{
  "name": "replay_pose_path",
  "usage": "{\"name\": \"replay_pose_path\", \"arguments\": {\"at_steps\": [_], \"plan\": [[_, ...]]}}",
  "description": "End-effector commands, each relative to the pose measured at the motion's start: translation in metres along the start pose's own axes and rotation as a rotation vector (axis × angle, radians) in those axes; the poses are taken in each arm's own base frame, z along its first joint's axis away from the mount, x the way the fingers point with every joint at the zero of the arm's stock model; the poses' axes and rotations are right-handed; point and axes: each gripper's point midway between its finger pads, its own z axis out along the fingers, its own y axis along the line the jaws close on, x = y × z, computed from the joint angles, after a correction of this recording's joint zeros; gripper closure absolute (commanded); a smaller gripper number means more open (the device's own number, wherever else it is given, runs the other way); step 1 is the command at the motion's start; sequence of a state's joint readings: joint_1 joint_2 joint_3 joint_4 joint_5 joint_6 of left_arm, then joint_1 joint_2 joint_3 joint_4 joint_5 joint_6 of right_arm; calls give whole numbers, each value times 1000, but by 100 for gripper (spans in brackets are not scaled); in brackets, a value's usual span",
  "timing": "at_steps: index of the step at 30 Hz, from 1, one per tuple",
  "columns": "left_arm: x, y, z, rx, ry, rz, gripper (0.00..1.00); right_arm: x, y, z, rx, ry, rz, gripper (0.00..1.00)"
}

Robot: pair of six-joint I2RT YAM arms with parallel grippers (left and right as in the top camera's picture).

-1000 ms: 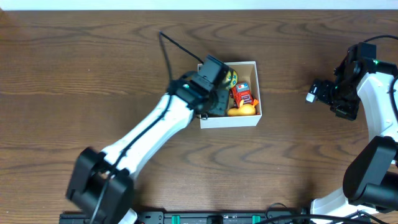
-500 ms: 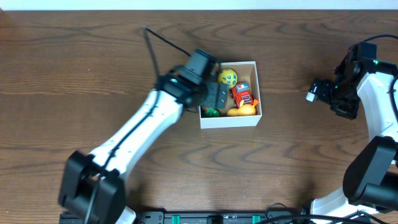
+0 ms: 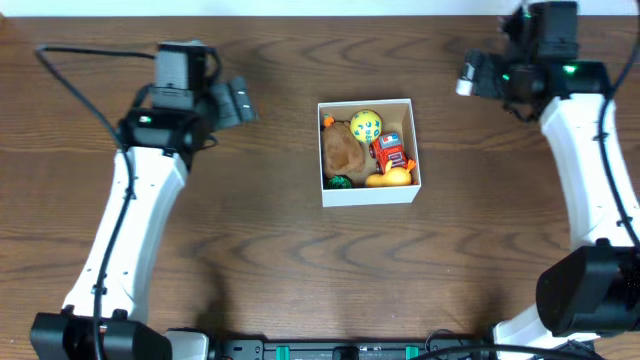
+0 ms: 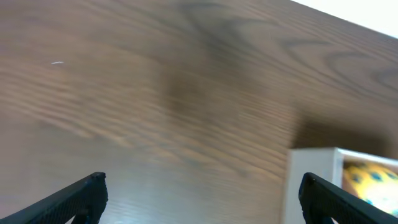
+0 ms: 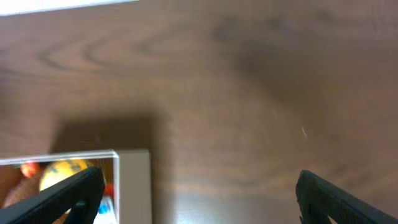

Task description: Pack container

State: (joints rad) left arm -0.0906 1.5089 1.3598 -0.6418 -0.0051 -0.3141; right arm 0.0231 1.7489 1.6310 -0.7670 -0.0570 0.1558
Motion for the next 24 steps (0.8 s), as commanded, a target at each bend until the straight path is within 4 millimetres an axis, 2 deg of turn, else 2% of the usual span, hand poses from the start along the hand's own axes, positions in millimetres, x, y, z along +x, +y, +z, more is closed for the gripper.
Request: {"name": "replay_pose_path", "arguments": {"at_steps": [1, 4, 7, 11, 13, 14, 18, 24], "plan": [[-11, 19, 0, -37, -27, -30, 2, -15, 0, -10, 31, -63, -47, 1], [-8, 35, -7, -60, -8, -59, 2, -13, 2, -15, 17, -57, -72, 1], [-2, 41, -24, -70, 4, -60, 2, -10, -1, -32, 34, -57, -11, 1], [4, 37, -61, -43, -41, 33, 2, -10, -9, -73, 86, -112, 9, 1], [11, 32, -86, -15, -92, 76, 2, -5, -14, -95, 105, -157, 11, 1], [14, 31, -94, -5, -110, 90, 2, -3, -14, -100, 105, -169, 11, 1], [39, 33, -131, 39, -194, 108, 2, 27, -19, -125, 95, -233, 43, 1], [91, 52, -176, 79, -294, 113, 2, 101, -36, -152, 116, -306, 122, 1]]}}
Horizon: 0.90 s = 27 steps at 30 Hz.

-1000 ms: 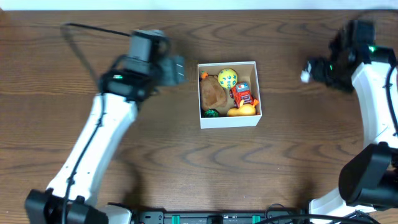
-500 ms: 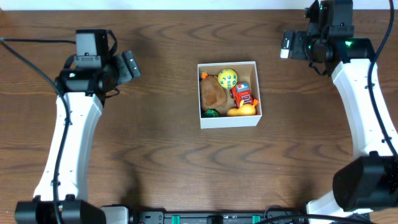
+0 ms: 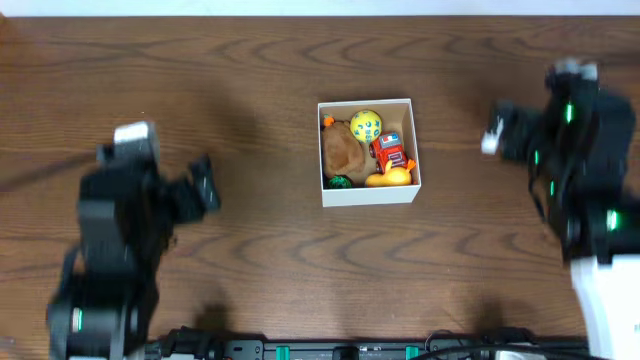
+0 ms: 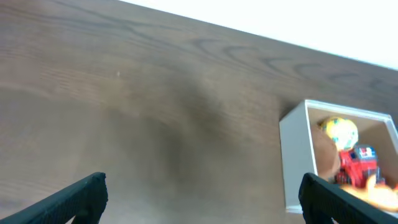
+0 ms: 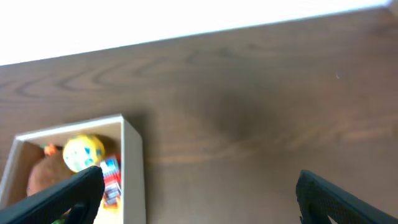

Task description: Pack container

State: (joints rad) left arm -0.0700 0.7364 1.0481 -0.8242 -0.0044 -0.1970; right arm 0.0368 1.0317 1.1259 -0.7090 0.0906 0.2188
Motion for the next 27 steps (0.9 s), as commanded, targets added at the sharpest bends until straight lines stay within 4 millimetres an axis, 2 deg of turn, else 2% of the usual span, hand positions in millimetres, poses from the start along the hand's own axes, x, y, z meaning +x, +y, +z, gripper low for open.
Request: {"name": "replay_pose_path", "arguments": {"at_steps": [1, 5, 10, 15, 27], "plan": [[26, 8, -25, 8, -30, 26, 2, 39, -18, -17, 38, -21, 60, 1], [57, 18, -43, 9, -33, 26, 2, 78, -34, -30, 65, -61, 64, 1], [85, 26, -47, -5, 22, 29, 2, 101, -42, -32, 76, -80, 67, 1], [69, 21, -46, 10, -39, 21, 2, 106, -43, -30, 78, -66, 65, 1], [74, 23, -46, 6, -21, 22, 2, 106, -43, -30, 78, -66, 65, 1]]}}
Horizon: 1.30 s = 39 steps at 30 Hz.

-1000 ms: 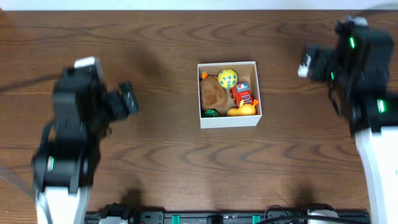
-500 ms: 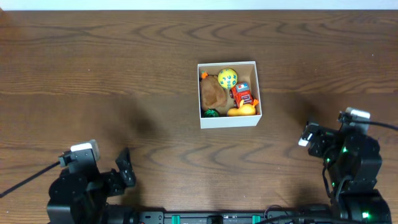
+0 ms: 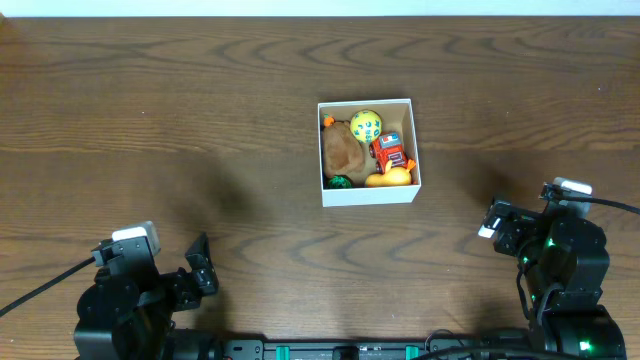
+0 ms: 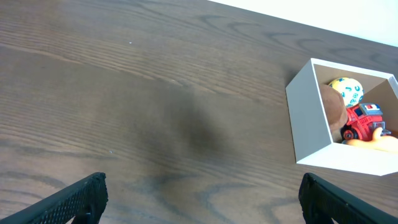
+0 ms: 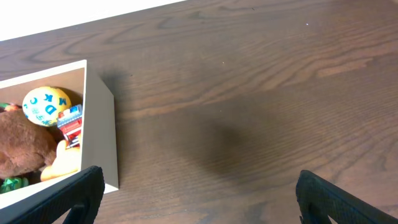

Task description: Pack container

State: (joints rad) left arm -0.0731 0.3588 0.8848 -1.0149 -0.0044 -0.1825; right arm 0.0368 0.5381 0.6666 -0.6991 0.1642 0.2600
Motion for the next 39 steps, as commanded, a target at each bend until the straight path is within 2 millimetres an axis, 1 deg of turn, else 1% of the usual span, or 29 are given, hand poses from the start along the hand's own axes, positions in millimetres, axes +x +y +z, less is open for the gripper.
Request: {"name": "replay_pose_path", "arguments": {"at_steps": [1, 12, 14, 15, 17, 19, 22, 25, 26, 29, 33, 39], "plan": [[0, 0, 0, -3, 2, 7, 2, 0, -4, -1, 18, -6, 18, 1], [0, 0, 0, -3, 2, 7, 2, 1, -4, -1, 18, -3, 18, 1], [0, 0, 0, -3, 2, 7, 2, 4, 3, 0, -22, 12, 18, 1], [0, 0, 0, -3, 2, 7, 2, 1, 10, 0, -63, 1, 20, 1], [0, 0, 0, -3, 2, 7, 2, -5, 14, 2, -83, -32, 24, 1], [0, 0, 0, -3, 2, 7, 2, -11, 16, 10, -85, -78, -9, 1], [0, 0, 0, -3, 2, 7, 2, -10, 18, 29, -93, -152, -80, 1], [0, 0, 0, -3, 2, 7, 2, -1, 19, 46, -107, -226, -92, 1], [0, 0, 0, -3, 2, 7, 2, 4, 18, 51, -115, -257, -88, 1], [0, 0, 0, -3, 2, 7, 2, 16, 17, 57, -127, -315, -82, 1], [0, 0, 0, -3, 2, 7, 2, 26, 13, 53, -128, -395, -144, 1], [0, 0, 0, -3, 2, 7, 2, 25, 12, 38, -128, -500, -205, 1]]}}
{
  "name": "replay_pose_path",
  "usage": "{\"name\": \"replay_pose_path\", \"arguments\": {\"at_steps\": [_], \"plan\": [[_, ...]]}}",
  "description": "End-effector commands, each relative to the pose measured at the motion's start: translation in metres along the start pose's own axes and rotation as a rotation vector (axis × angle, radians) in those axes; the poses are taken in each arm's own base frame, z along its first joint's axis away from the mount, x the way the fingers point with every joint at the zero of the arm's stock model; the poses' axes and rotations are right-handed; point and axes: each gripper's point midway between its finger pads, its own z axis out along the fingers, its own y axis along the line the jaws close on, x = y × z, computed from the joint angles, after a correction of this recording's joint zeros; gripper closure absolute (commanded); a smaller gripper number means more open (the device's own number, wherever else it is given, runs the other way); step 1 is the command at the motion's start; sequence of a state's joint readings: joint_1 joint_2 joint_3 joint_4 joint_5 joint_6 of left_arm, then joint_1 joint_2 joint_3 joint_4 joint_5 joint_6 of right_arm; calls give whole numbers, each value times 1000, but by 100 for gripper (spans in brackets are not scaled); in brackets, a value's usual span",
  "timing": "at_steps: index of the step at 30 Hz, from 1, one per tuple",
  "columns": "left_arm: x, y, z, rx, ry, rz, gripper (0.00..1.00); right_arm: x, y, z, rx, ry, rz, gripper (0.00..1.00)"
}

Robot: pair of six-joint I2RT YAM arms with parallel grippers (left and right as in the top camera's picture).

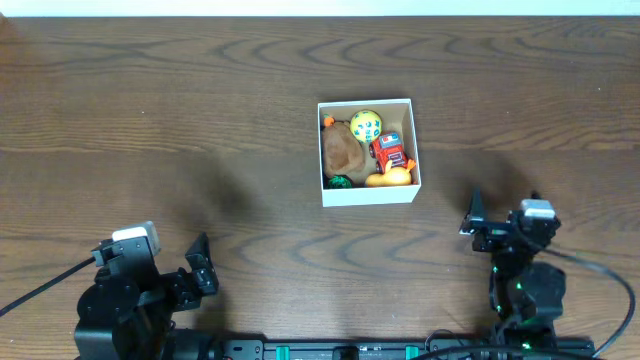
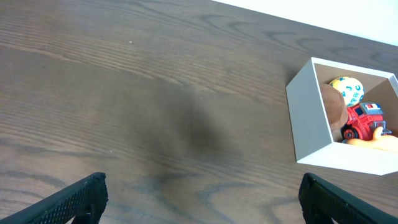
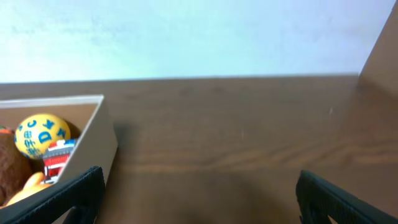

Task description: Pack container

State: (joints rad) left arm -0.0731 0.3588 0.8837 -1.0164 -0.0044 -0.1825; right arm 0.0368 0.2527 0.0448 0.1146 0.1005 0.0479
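A white open box stands mid-table. Inside lie a brown plush toy, a yellow lettered ball, a red toy car, a yellow duck and a small green piece. My left gripper is folded back at the front left edge, open and empty, with the box at its upper right. My right gripper is drawn back at the front right, open and empty, looking level across the table at the box.
Bare dark wood table surrounds the box on all sides. A pale wall rises behind the table's far edge in the right wrist view.
The right arm has folded lower at the front right edge, and its camera now looks level across the table instead of down on it. The left arm has not moved.
Both grippers stood open and empty, high on either side of the packed box. Then both arms were further back toward the front edge, then folded near it. The box's contents stayed the same throughout.
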Motion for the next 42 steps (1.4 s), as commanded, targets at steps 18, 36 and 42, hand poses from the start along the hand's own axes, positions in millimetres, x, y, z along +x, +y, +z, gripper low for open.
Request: {"name": "replay_pose_path", "arguments": {"at_steps": [18, 36, 42], "plan": [[0, 0, 0, -2, -1, 7, 2, 10, 4, -14, -34, -17, -70, 1], [0, 0, 0, -2, -1, 7, 2, 10, 4, -14, -34, -17, -70, 1], [0, 0, 0, -2, -1, 7, 2, 10, 4, -14, -34, -18, -70, 1]]}}
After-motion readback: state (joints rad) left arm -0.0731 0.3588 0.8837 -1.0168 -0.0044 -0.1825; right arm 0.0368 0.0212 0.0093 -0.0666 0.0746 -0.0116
